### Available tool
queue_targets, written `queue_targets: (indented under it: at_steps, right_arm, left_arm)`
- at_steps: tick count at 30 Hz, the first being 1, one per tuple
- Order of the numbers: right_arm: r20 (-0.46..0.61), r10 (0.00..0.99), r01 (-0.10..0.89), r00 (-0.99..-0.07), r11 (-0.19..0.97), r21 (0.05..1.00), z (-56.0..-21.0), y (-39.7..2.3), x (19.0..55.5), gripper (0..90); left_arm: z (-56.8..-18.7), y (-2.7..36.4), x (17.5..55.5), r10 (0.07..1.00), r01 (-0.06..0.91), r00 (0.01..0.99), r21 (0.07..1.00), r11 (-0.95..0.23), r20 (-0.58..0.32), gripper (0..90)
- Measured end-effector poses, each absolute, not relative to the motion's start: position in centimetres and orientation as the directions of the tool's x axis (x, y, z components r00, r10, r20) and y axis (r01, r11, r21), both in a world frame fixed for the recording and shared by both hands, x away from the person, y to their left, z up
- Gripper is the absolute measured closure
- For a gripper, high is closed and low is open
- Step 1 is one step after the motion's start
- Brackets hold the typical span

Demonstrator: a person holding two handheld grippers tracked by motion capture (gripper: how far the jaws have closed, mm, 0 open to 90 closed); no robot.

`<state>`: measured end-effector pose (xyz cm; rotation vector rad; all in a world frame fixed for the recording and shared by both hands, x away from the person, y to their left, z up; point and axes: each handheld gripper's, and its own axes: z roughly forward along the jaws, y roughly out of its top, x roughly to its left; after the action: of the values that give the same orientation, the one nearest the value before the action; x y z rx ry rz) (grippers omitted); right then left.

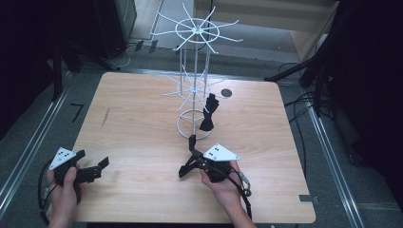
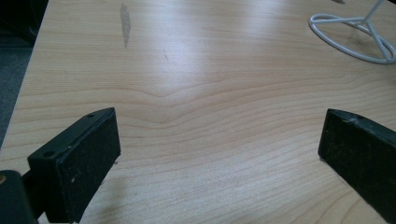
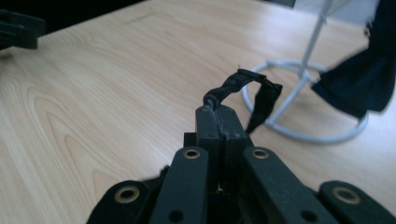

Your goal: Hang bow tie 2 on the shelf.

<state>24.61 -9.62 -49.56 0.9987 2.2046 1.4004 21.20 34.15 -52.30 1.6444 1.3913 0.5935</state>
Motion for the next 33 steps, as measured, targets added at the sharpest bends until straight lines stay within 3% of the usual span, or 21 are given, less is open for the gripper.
queue_targets:
  at_steps: [10,18,23,25,33]
  right_arm:
    - [0.154,0.806,0.561,-0.571,0.247,0.79,-51.7,-14.1,26.5,86.2]
    - [0.08,0.9,0.637,-0.429,0.239,0.733,-52.7,-16.2,27.4,73.5]
    - [0.039,0.917,0.614,-0.397,0.234,0.754,-52.6,-16.4,27.5,64.1]
    - [0.018,0.92,0.56,-0.391,0.223,0.798,-52.2,-16.2,27.3,59.9]
    - [0.006,0.91,0.487,-0.415,0.216,0.846,-51.5,-15.4,26.8,58.5]
  left_arm:
    - [-52.3,34.2,21.2,0.95,0.529,0.254,0.848,0.018,-0.179,0.0]
    - [-52.3,34.2,21.2,0.95,0.53,0.256,0.848,0.019,-0.181,0.0]
    - [-52.3,34.2,21.2,0.949,0.531,0.256,0.847,0.02,-0.183,0.0]
    - [-52.3,34.2,21.2,0.949,0.531,0.257,0.847,0.019,-0.182,0.0]
    - [-52.3,34.2,21.2,0.949,0.531,0.258,0.847,0.017,-0.181,0.0]
